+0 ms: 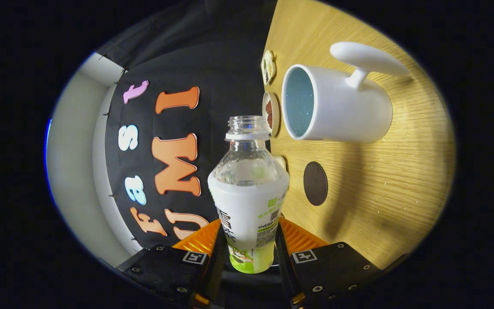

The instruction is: Take the bottle from table, then pour the juice into the cup, finally place the bottle on the coaster

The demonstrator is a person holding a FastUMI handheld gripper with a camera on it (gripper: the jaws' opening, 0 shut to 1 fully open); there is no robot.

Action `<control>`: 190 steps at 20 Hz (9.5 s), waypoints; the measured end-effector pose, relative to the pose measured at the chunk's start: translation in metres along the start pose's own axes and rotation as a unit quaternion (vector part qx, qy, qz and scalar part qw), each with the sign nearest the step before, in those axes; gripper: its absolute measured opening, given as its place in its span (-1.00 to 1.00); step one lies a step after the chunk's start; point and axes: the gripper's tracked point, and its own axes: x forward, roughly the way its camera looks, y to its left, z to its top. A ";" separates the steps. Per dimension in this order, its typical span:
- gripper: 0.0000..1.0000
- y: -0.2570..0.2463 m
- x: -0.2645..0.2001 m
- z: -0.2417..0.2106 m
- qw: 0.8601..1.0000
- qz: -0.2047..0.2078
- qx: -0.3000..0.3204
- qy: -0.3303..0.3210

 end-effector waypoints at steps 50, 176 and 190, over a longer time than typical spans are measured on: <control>0.15 0.046 -0.002 0.022 0.990 0.007 0.141 -0.028; 0.93 0.027 0.049 0.007 0.682 -0.103 -0.719 -0.087; 0.93 0.209 -0.080 -0.113 0.632 0.042 -0.771 -0.073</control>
